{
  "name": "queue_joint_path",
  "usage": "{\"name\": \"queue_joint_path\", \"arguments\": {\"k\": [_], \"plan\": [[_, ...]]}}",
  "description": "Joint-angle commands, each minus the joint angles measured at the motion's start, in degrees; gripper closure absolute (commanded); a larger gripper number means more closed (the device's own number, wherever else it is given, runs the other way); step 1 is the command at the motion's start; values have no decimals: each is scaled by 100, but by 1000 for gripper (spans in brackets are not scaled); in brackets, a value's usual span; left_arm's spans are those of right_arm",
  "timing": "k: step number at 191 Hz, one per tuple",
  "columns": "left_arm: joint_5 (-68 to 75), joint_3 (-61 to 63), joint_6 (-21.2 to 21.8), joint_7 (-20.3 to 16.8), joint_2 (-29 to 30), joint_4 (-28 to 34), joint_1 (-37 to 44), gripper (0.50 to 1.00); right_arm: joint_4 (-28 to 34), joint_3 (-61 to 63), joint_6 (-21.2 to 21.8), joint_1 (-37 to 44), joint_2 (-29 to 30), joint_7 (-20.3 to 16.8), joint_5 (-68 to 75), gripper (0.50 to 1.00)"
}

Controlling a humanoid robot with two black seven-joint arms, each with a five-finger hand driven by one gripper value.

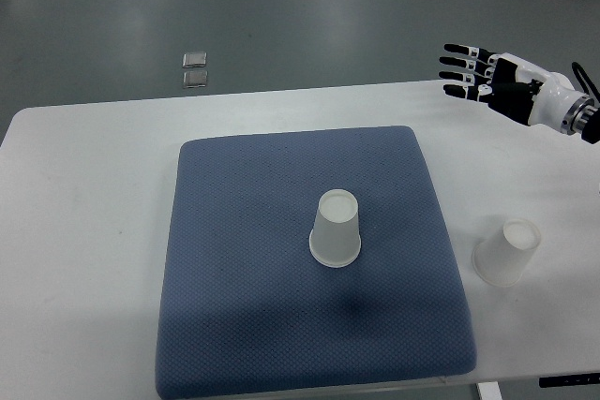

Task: Stack paper cups
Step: 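Move the right hand toward the tipped-over white paper cup, opening fingers, then lower the right hand onto the lying paper cup and close fingers around it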

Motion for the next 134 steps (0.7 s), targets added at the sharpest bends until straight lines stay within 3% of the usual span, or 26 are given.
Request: {"name": "queue_joint_path", "arguments": {"k": [1, 17, 62, 134], "plan": [[-1, 2, 7, 0, 0, 0, -1, 500, 16, 1, 306, -11, -218, 143, -359, 572], [-1, 2, -2, 0, 0, 0, -1, 500, 16, 1, 649, -11, -341, 459, -876, 574], [-1, 2, -2, 0, 0, 0, -1, 500, 60, 1, 614, 33, -622, 1277, -3074, 574], [-1, 2, -2, 0, 0, 0, -1, 500, 1449, -367, -282, 165, -1650, 1954, -5693, 576]]}}
